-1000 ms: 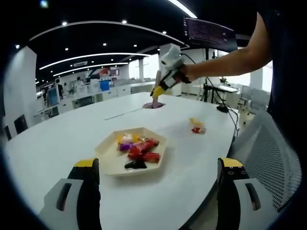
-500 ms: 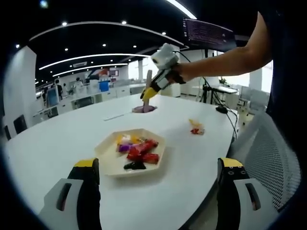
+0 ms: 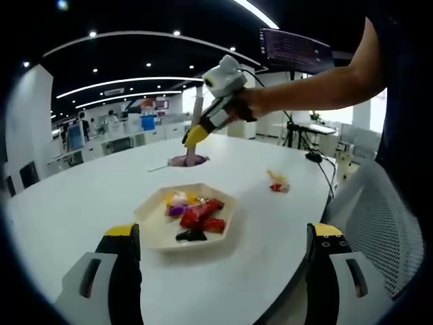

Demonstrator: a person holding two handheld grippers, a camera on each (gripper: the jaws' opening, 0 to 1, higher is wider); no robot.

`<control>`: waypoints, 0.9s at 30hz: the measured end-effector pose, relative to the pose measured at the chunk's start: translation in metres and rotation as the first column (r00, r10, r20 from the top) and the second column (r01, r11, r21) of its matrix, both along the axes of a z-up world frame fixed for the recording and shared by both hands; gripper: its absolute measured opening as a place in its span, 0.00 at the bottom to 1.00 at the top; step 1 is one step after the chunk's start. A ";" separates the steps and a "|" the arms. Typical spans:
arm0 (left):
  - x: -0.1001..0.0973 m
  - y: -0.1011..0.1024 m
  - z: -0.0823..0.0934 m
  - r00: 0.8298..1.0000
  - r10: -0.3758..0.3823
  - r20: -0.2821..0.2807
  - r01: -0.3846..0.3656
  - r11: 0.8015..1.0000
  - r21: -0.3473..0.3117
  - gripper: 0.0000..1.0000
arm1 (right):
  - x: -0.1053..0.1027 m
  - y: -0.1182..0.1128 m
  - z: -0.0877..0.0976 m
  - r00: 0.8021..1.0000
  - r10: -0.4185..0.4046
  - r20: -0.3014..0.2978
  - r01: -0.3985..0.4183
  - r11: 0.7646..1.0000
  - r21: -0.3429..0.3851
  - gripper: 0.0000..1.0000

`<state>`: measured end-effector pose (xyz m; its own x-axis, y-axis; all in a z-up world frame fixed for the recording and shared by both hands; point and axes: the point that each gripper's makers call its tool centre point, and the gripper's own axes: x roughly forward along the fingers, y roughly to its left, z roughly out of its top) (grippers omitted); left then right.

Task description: Place the target food into the container with the food tongs after gripping and lifting it, then release it inside without dropping or visibly crushing the food.

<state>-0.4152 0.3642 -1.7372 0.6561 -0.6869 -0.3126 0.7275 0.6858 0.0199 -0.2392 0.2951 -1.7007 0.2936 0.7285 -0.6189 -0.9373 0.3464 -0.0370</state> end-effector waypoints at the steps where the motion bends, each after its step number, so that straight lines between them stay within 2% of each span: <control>1: 0.000 0.000 0.000 1.000 0.001 0.001 -0.001 1.000 0.001 0.99 | -0.001 0.005 0.001 1.000 0.012 0.017 -0.012 1.000 0.005 0.15; 4: 0.000 0.001 0.001 1.000 0.005 0.004 -0.005 1.000 -0.001 0.99 | -0.008 0.025 0.005 0.999 0.030 0.010 -0.030 0.999 0.031 0.15; 10: 0.001 0.001 0.001 1.000 0.010 0.004 -0.010 1.000 0.001 0.99 | -0.020 0.047 -0.004 0.998 0.066 -0.002 -0.066 0.998 0.024 0.15; 18: 0.001 0.002 0.001 1.000 0.009 0.008 -0.009 1.000 0.005 0.99 | -0.026 0.056 -0.008 0.995 0.096 0.009 -0.096 0.995 -0.005 0.16; 23: 0.001 0.002 0.002 1.000 0.009 0.010 -0.009 1.000 0.005 0.99 | -0.021 0.061 -0.004 0.994 0.096 0.042 -0.097 0.995 0.010 0.18; 24: 0.001 0.002 0.002 1.000 0.010 0.012 -0.010 1.000 0.005 0.99 | -0.020 0.061 -0.003 0.995 0.093 0.042 -0.093 0.996 0.013 0.18; 25: 0.001 0.002 0.002 1.000 0.010 0.012 -0.011 1.000 0.005 0.99 | -0.023 0.062 -0.005 0.995 0.097 0.011 -0.098 0.995 0.024 0.18; 27: 0.001 0.002 0.002 1.000 0.012 0.012 -0.012 1.000 0.004 0.99 | -0.022 0.062 -0.005 0.995 0.099 0.032 -0.100 0.995 0.023 0.18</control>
